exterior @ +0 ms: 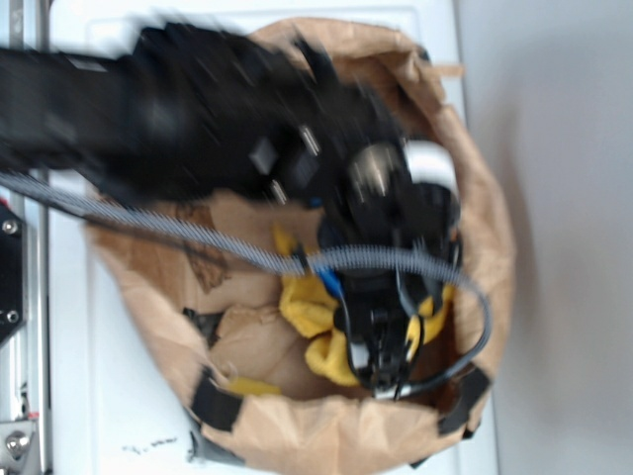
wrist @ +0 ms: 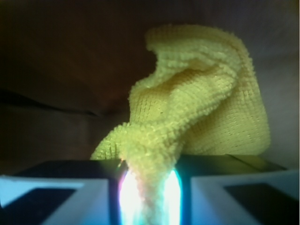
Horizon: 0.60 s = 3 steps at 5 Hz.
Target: Grab the yellow cloth.
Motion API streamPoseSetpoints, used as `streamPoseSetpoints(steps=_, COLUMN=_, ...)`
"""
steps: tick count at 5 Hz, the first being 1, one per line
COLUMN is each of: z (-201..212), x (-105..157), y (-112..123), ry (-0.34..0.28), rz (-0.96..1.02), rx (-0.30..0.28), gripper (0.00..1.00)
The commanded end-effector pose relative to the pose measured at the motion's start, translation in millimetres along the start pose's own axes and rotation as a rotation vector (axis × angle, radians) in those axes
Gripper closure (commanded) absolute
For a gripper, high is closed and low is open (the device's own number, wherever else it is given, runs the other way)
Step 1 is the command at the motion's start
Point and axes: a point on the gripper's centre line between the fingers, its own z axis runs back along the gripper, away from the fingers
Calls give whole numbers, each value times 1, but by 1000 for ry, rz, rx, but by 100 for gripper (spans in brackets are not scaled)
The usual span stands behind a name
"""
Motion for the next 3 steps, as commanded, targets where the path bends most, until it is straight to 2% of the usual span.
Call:
streamPoseSetpoints(steps=1, z=100, x=-3, y=-6, ry=-137, rz=-4, rx=-62, gripper=100)
streamPoseSetpoints(steps=2, z=112, x=-14, y=2, ry=-37, rz=14, rx=67, gripper=100)
streamPoseSetpoints(steps=3, z=128, x=-30, y=10, ry=23, rz=-26, rx=134, gripper=100)
